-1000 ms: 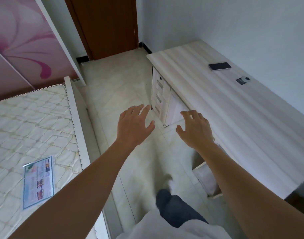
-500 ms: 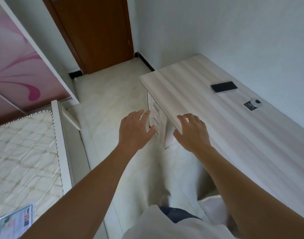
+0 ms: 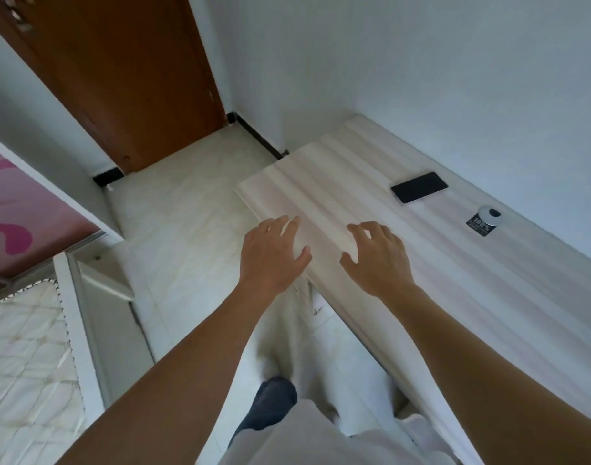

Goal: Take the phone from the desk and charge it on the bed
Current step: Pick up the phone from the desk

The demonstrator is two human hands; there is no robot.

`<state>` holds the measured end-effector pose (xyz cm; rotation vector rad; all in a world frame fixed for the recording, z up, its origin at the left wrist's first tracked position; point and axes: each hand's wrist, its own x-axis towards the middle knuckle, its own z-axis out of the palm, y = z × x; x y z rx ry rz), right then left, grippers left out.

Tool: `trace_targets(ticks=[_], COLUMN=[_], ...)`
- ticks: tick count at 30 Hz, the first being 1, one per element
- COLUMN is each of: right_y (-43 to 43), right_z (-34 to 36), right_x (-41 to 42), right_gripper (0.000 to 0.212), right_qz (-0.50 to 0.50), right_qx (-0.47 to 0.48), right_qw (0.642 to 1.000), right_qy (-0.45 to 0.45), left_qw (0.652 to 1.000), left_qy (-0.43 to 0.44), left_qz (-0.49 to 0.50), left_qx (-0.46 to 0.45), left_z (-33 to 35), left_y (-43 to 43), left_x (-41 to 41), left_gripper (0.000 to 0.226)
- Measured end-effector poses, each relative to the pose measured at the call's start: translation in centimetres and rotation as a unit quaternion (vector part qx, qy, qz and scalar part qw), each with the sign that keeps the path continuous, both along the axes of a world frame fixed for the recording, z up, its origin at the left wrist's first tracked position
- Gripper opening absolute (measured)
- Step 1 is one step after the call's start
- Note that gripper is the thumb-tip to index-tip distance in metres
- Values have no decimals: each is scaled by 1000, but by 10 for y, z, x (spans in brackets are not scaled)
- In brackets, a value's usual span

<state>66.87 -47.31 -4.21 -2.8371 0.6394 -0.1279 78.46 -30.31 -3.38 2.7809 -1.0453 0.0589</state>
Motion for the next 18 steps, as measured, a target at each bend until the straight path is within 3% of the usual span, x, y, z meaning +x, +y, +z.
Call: trace_targets(ticks=[18], right_y=[-113], right_z=[-2], right_x=[132], right_gripper=[55], right_qz=[-246], right_qx=[6], right_qw=[969], right_qy=[20], left_qw=[972], left_qy=[20], left_qz=[-234], left_qx=[-22], left_z=[-12], left_y=[-188], left_x=[195], left_gripper=[61])
